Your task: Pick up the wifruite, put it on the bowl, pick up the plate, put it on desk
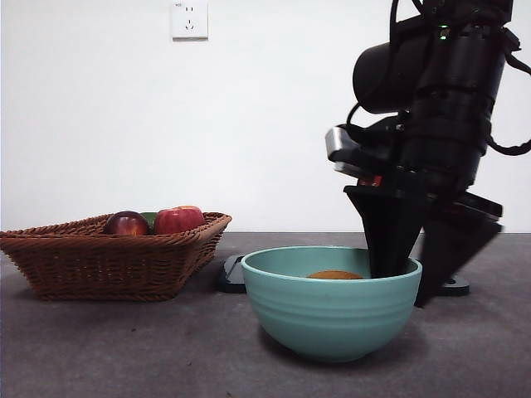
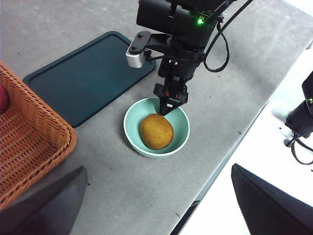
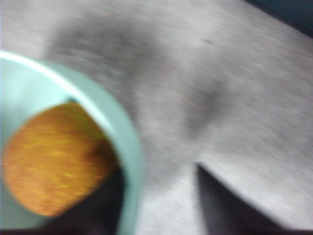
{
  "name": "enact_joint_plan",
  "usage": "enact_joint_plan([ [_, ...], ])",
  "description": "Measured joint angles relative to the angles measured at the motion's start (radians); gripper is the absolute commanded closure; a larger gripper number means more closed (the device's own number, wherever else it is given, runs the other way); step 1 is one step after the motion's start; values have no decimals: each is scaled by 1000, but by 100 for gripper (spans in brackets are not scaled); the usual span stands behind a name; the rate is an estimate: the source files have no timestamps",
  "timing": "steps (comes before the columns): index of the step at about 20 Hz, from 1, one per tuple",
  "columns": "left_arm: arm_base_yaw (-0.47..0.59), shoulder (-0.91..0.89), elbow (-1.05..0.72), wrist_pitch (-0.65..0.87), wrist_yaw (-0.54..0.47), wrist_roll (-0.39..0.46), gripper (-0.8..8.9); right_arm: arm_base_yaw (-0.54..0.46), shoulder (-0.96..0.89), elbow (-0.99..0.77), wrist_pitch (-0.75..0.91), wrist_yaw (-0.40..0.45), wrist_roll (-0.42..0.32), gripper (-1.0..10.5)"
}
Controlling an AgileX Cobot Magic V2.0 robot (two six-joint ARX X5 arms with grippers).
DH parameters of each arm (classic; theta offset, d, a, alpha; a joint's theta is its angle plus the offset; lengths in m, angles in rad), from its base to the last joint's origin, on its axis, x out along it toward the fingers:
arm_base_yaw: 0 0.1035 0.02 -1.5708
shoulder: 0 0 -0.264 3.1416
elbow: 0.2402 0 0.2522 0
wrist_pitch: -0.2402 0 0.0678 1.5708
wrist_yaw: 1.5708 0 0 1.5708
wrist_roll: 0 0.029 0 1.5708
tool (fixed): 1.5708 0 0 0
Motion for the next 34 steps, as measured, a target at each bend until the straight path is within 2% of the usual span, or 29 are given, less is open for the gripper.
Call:
enact_joint_plan([
  [5, 0, 0, 0, 0, 0, 0, 346, 39, 0, 1, 19, -11, 9, 943],
  [8, 0, 0, 0, 0, 0, 0, 346, 39, 0, 44, -23, 42, 31, 943],
  [10, 0, 0, 0, 0, 0, 0, 346, 37, 3, 108, -64, 92, 37, 943],
  [16, 0, 0, 0, 7, 0, 0, 346, -32, 158, 378, -182, 117, 34, 943],
  [20, 0, 0, 0, 7, 0, 0, 346, -99, 298, 575, -219, 114, 30, 943],
  [25, 0, 0, 0, 7, 0, 0, 346, -188, 462, 763, -237, 33, 26, 943],
  [34, 0, 0, 0, 7, 0, 0, 346, -218, 528, 785, -270, 12, -39, 943],
])
